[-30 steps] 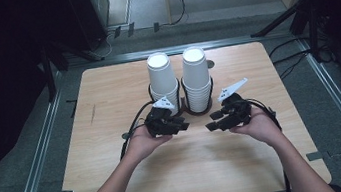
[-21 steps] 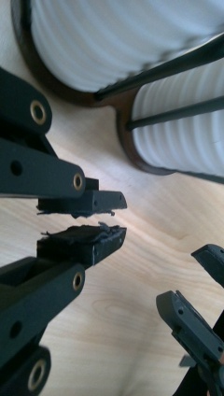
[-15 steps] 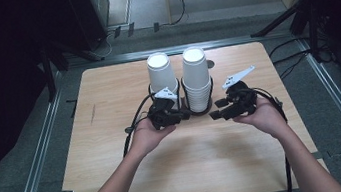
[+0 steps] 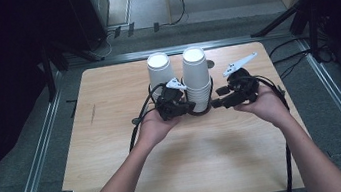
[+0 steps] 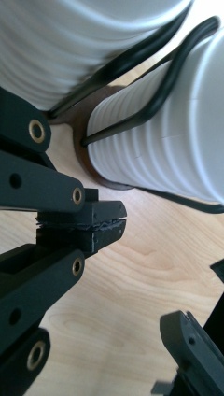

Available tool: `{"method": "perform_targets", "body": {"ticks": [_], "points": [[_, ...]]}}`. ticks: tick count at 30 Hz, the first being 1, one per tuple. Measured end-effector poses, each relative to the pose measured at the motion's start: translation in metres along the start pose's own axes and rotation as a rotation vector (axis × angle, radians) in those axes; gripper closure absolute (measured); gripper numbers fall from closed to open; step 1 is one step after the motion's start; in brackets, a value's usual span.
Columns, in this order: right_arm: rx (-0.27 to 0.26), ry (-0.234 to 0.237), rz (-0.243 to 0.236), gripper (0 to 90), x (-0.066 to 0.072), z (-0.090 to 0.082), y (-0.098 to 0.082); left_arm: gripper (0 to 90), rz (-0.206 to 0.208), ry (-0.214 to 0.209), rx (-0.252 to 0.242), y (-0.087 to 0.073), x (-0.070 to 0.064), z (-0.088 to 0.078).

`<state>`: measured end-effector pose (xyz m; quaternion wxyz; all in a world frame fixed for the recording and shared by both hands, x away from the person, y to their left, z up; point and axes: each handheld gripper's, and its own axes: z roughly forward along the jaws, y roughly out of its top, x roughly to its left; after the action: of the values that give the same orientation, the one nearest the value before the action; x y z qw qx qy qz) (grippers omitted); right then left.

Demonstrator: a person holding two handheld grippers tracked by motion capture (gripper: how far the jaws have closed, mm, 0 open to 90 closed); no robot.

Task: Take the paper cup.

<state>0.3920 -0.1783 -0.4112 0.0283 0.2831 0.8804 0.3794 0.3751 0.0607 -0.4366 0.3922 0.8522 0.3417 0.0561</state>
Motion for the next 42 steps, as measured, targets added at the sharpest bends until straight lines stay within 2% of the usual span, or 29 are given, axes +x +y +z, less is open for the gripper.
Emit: {"method": "perform_targets", "body": {"ticks": [2,4,10,14,20,26,31,34,36,42], "points": [[-0.006,-0.010,-0.010,41.6,-0.001,-0.002,0.006,89.9,-0.027,0.009,-0.007,0.004,0.001,0.001],[-0.006,-0.023,-0.015,40.4,-0.003,-0.004,0.012,89.9,-0.024,0.040,-0.001,0.009,0.000,0.001],[-0.004,-0.036,-0.021,38.5,-0.010,-0.007,0.031,89.8,-0.042,0.095,0.003,0.018,0.002,0.003],[-0.008,-0.043,-0.028,38.2,-0.013,-0.008,0.038,89.8,-0.057,0.098,0.003,0.017,0.006,0.003],[-0.022,-0.068,-0.022,27.8,-0.020,-0.011,0.055,89.7,-0.063,0.105,-0.004,0.018,0.007,0.004],[-0.021,-0.066,-0.022,24.4,-0.022,-0.010,0.069,89.7,-0.073,0.108,-0.005,0.018,0.009,0.005],[-0.009,-0.069,-0.026,18.1,-0.020,-0.007,0.085,89.6,-0.074,0.117,-0.006,0.018,0.008,0.004],[-0.015,-0.064,-0.025,18.1,-0.019,-0.006,0.090,89.6,-0.078,0.116,-0.005,0.018,0.008,0.004],[-0.005,-0.083,-0.023,16.9,-0.019,-0.001,0.097,89.6,-0.077,0.119,-0.004,0.019,0.008,0.005],[0.010,-0.092,-0.025,15.2,-0.018,0.008,0.111,89.6,-0.074,0.121,-0.001,0.019,0.008,0.005]]}}
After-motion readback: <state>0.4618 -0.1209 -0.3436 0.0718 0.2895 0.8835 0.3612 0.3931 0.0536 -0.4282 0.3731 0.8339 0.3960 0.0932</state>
